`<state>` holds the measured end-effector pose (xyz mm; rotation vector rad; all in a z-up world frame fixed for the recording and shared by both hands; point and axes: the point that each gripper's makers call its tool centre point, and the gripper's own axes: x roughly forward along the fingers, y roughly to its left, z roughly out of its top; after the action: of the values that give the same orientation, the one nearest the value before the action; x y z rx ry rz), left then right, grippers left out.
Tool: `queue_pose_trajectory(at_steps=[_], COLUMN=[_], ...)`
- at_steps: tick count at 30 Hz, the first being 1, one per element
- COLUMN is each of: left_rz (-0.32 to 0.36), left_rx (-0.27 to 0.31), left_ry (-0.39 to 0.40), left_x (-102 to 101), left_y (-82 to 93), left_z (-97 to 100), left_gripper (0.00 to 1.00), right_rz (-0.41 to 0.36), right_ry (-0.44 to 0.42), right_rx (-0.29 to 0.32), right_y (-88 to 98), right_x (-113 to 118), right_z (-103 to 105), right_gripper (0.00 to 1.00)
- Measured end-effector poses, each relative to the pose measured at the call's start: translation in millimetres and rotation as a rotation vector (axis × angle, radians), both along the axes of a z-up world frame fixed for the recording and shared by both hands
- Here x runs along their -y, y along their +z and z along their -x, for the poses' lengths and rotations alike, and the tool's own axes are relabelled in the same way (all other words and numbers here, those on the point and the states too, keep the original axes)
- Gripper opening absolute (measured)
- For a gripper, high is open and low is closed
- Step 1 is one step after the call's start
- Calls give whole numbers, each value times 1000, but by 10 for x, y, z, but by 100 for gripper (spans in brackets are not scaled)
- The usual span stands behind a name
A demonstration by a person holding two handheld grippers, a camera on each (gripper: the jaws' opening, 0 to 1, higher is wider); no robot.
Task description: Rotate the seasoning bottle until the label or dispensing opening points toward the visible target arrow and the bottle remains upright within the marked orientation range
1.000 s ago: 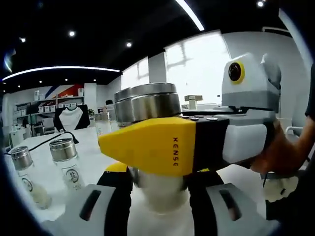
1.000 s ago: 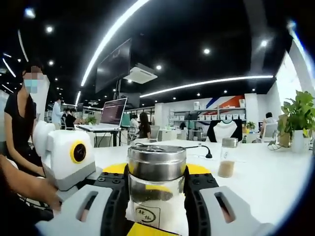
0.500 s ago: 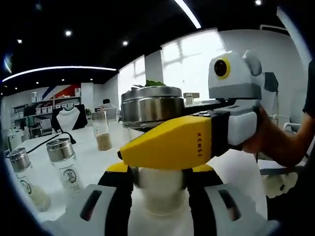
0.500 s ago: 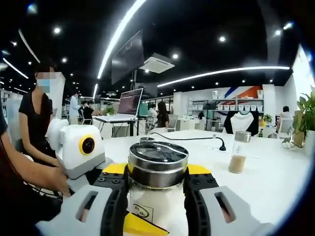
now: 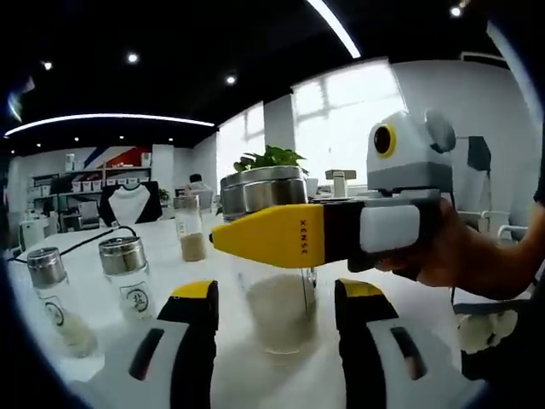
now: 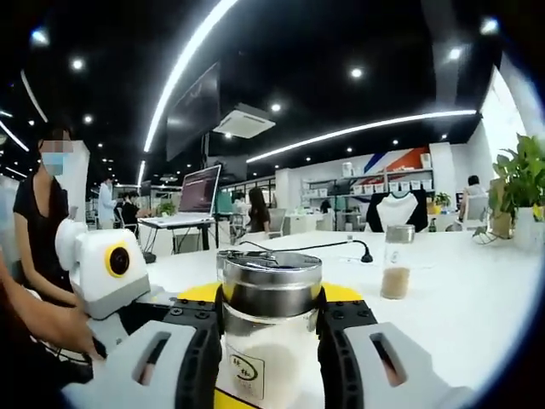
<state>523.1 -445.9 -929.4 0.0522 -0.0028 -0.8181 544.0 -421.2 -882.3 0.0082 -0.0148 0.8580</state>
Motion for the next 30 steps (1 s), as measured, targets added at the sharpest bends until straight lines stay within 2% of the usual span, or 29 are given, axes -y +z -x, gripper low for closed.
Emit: queue_pose_trajectory(at_steps=[3,7,11,14,18,20,24,30], left_rz=[21,-28,-40,-55,-85,-90,-97,-126], left_rx=[-13,3,5,-25,-8,-19,-29,-20], left_ry=[-12,1,13,11,37,43,50,76], left_x=[-47,-144,-255,-299,-383,-399,-398,-434], left_y=[1,-51,-70,-128,-147,-167,-188,-210], left_z=[33,98,131,143,146,132,115,95], left_gripper=[64,71,76,82,86,88,91,96], right_rz=[17,-13,34,59,98,84,112,108], right_ry=[-24,-74,-99,-104,-116,-130,-172,-187], right_rx=[4,-7,8,1,-19,-16,8,-3], right_y=[14,34,-3,-60,-178,-167,-185,-194], right_x=[-7,33,7,-29,-67,-49,-28,10], right_z=[-123,-332,-511,-556,-628,-695,-812,-839], right_gripper=[41,41,41,41,41,41,41,41])
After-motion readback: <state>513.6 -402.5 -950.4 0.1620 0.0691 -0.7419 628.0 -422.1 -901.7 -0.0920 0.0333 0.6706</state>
